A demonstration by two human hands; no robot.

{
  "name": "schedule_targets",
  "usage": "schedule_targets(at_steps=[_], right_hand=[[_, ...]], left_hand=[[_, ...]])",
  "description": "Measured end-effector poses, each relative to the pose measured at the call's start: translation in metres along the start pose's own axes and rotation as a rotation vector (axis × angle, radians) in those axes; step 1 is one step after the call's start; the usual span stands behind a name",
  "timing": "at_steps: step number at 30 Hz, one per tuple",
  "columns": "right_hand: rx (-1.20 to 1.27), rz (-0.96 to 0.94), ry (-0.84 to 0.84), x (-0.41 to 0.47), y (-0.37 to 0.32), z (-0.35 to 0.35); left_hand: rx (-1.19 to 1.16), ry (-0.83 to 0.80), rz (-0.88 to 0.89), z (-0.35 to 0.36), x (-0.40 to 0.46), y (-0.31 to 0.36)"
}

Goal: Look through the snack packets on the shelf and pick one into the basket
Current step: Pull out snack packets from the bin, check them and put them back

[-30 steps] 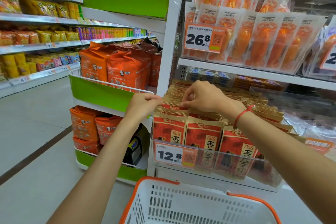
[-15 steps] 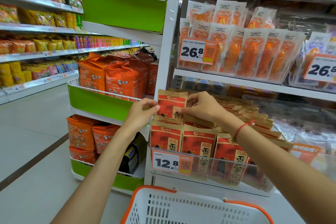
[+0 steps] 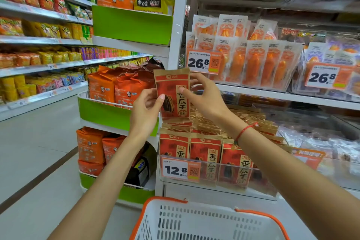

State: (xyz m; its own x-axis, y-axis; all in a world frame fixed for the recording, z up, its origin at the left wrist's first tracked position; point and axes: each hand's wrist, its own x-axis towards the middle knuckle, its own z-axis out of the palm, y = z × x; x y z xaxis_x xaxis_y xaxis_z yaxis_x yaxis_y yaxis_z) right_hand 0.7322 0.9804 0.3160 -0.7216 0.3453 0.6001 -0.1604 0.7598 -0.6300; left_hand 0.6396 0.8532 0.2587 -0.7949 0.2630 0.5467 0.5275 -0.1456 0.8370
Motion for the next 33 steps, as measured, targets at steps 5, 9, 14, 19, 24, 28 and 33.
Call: schedule_targets(at_steps=[5, 9, 14, 19, 24, 28, 33], right_hand=[[-0.021, -0.003, -0.12, -0.027, -0.009, -0.004], [0.029, -0.088, -0.074, -0.048, -0.021, -0.012], [0.156, -0.079, -0.004, -0.078, -0.034, -0.011], [0.278, 0.069, 0.037, -0.125, -0.014, 0.004], [0.394, 0.26, 0.015, -0.177, 0.02, 0.025], [0.393, 0.491, -0.069, -0.219, 0.05, 0.042], [0.341, 0.714, -0.233, -0.267, 0.083, 0.057]], left_hand=[[-0.064, 0.092, 0.012, 0.006, -0.035, 0.012], [-0.095, 0.136, 0.05, -0.002, -0.06, 0.033], [-0.074, 0.124, 0.05, -0.019, -0.084, 0.058], [-0.135, 0.053, -0.153, -0.017, -0.122, 0.044], [-0.218, 0.005, -0.422, -0.015, -0.172, 0.019], [-0.231, -0.017, -0.606, -0.018, -0.208, -0.008], [-0.17, -0.135, -0.747, -0.019, -0.246, -0.033]])
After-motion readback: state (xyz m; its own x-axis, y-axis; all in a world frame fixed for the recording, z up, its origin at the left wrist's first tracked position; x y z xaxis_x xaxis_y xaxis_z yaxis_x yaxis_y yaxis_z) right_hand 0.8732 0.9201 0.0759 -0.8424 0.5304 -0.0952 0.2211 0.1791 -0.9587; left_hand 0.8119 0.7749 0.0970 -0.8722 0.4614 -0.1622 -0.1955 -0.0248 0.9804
